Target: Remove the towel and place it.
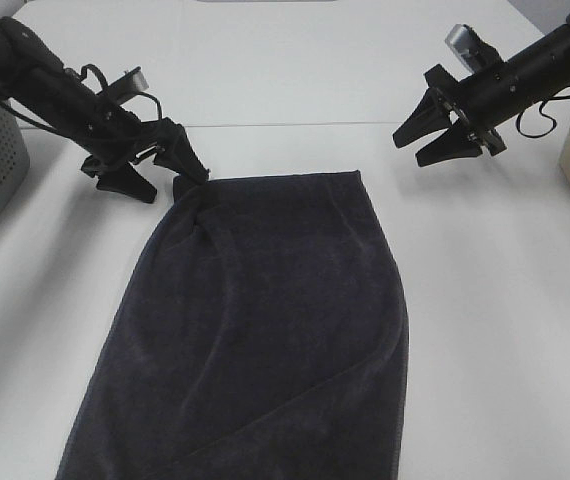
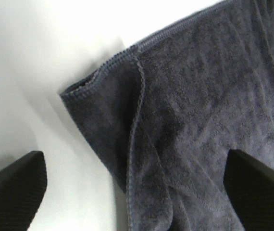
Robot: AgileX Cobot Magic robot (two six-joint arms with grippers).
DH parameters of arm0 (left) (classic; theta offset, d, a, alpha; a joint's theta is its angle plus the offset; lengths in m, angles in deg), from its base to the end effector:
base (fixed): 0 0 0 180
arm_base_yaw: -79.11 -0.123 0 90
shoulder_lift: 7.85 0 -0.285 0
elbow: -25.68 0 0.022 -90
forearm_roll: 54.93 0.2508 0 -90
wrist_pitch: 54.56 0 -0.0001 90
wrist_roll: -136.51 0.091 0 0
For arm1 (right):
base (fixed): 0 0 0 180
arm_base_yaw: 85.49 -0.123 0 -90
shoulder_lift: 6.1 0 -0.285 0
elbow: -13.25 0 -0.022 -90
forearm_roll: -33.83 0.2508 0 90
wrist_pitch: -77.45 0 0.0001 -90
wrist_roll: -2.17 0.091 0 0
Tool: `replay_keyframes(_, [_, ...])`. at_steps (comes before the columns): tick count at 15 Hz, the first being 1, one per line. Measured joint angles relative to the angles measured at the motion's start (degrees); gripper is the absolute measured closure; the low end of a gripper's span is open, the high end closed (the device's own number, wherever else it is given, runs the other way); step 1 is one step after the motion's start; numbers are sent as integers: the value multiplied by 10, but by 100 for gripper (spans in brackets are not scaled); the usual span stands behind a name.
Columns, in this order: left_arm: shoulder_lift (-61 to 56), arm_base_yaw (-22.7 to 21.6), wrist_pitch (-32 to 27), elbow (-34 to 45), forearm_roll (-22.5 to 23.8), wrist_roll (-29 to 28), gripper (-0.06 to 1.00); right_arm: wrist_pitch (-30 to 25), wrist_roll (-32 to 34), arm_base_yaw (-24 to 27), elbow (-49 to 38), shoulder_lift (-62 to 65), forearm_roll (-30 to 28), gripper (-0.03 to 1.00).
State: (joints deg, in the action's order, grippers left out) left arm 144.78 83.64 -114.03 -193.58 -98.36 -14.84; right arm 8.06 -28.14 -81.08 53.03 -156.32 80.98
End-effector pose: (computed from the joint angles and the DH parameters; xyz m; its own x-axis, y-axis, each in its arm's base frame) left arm 0.5060 -0.0942 0.1041 -0.9468 0.1169 -0.2999 0.2729 0.7856 -0.5553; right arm 0.5031 0.0239 0.1321 -0.9650 -0.0464 -0.2582 -0.2079 0.7355 0.6448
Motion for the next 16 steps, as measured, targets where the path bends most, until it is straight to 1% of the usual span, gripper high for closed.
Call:
replay_keyframes(1, [10, 0, 1, -9, -16, 1, 1, -1, -3, 0, 3, -8, 11, 41])
replay_keyframes(5, [15, 0, 2, -14, -22, 2, 1, 6, -3, 0, 3, -36, 12, 41])
replay_keyframes(8, [15, 0, 16, -14, -21, 2, 1, 48, -19, 0, 3, -56, 10, 41])
replay_keyframes(12, [15, 0, 20, -14, -21, 2, 1, 108, -21, -1, 10, -64, 10, 41])
replay_keyframes(14, [15, 0, 21, -14, -21, 2, 1, 117, -19, -8, 10, -67, 4, 41])
replay_keyframes(16, [15, 0, 21, -14, -21, 2, 1, 119, -2, -24, 15, -72, -2, 41])
